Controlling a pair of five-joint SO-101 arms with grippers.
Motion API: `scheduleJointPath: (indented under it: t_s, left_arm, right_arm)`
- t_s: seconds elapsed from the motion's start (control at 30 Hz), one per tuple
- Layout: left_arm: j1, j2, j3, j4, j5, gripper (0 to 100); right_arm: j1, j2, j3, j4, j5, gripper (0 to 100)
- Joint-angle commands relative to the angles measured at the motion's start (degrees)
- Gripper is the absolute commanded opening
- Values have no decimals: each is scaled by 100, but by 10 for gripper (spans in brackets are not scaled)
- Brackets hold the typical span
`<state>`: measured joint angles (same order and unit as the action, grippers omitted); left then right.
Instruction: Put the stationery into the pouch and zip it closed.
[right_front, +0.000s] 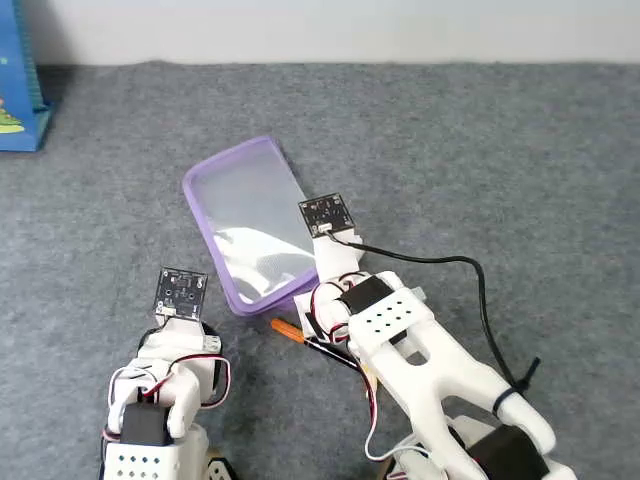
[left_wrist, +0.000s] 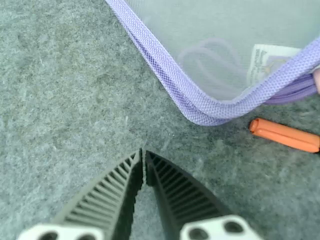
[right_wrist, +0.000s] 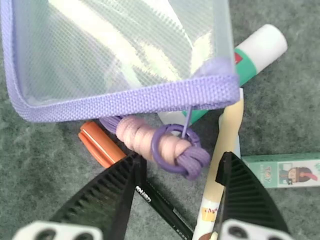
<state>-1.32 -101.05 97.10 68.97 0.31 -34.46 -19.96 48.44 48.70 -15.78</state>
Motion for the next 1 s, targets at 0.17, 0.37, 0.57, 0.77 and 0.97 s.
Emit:
scheduleJointPath:
  t_s: [0.17, 0.37, 0.57, 0.77, 0.97]
  left_arm:
    - [-18, -62, -48, -105, -53, 14]
    - [-18, -62, -48, -105, -53, 14]
    - [-18, -62, -48, -105, -53, 14]
    - [-18, -62, -48, -105, -53, 14]
    - [-18, -62, -48, -105, -53, 14]
  right_arm:
    - [787, -286, -141, -453, 563, 43]
    - [1886, -286, -141, -497, 580, 50]
    - [1947, -286, -132, -31, 484, 178]
    - [1367, -286, -158, -4, -202, 193]
    - [936, -224, -475, -180, -510, 194]
